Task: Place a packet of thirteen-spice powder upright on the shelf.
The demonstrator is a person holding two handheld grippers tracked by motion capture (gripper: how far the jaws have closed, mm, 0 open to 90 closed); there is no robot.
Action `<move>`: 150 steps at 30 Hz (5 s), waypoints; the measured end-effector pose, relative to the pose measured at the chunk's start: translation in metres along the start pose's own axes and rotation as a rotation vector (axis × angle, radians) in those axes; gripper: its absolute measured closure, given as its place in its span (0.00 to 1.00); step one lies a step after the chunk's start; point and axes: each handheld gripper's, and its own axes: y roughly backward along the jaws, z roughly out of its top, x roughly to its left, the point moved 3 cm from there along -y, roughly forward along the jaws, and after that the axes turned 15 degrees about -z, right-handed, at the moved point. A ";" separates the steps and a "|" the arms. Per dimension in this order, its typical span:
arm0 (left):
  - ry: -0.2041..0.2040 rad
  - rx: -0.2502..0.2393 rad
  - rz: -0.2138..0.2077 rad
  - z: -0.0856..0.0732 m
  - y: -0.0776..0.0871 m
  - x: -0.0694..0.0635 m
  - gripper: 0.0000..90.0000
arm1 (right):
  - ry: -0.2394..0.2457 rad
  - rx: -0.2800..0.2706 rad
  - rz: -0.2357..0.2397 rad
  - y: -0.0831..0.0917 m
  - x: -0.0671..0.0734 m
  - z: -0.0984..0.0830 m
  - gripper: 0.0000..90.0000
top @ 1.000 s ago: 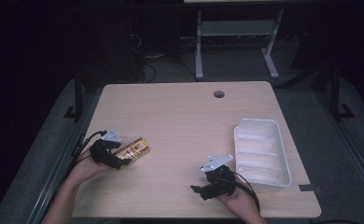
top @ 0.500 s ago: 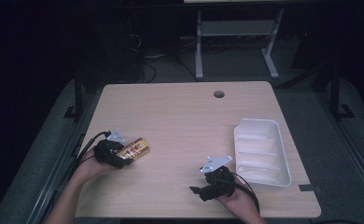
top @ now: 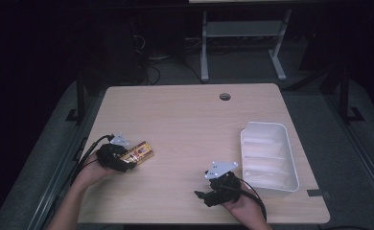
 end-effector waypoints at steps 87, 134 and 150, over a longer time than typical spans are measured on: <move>-0.230 -0.310 0.044 0.022 -0.008 -0.137 0.36 | -0.189 -0.023 0.128 0.008 -0.007 0.041 0.17; -0.344 -0.314 0.049 0.043 -0.038 -0.183 0.36 | -0.393 -0.074 0.304 0.005 -0.007 0.040 0.65; -0.334 -0.324 0.029 0.043 -0.039 -0.182 0.31 | -0.327 -0.094 0.247 0.020 -0.001 0.053 0.76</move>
